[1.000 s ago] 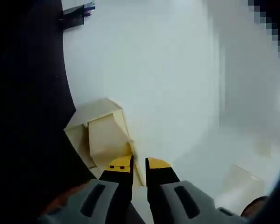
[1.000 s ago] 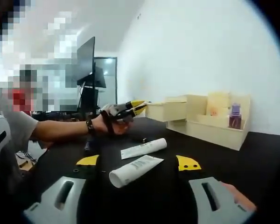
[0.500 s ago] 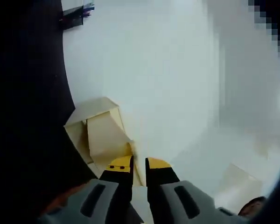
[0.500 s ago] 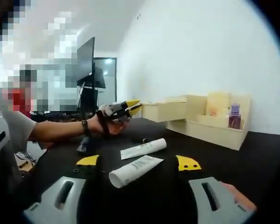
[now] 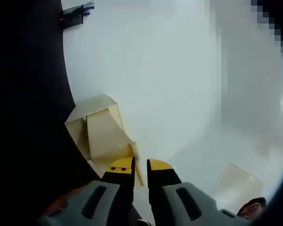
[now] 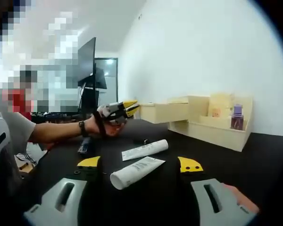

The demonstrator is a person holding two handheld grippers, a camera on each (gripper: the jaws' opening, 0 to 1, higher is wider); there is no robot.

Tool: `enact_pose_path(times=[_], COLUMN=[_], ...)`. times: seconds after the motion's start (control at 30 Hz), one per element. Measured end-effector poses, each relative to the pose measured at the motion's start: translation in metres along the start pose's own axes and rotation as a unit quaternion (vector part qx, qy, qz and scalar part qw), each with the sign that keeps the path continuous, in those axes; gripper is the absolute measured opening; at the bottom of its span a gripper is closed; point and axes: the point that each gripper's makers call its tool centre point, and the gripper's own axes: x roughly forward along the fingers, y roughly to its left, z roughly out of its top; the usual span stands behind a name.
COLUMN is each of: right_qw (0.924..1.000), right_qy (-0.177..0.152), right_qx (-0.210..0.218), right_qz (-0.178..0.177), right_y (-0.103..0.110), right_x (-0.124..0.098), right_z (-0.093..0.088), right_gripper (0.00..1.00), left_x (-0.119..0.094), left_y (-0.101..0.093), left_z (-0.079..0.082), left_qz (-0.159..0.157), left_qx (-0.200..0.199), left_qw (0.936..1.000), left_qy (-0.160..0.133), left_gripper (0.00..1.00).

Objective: Open the drawer, pick up the cosmetic bottles from the table one by one, place them into the drawer, release the gripper, close the drawer, and move the gripper away

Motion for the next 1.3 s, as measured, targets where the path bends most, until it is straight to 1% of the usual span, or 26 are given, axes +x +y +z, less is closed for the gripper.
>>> enact_pose_path(times=[0.47,0.93,1.1,1.3], right_qw=[1.0000,1.0000,1.0000,1.0000], right_qy=[-0.001,-0.001,-0.001,-0.001], right_qx=[0.000,0.001,0.001,0.001], right_qz=[0.000,0.000,0.000,0.000], right_y=[0.003,0.007,0.008,0.003], right_x=[0.000,0.000,0.001,0.000], right_z=[-0.001,-0.002,-0.002,0.000], right_gripper=[0.57,0.57,0.57,0.57], left_x=[-0.013,-0.023,-0.027,-0.034], left_y=[-0.005,-0.010,-0.014,-0.015], left_z=[-0.007,-0.008,-0.012,-0.012], left_qz=[-0.002,-0.004,-0.007,-0.007], left_qx=[-0.002,-0.003,-0.003,-0.004], left_qw=[1.0000,1.0000,0.9999,0.9999], left_qy=[0.007,0.009,0.013,0.010], left_gripper=[0.13,0.13,0.13,0.13])
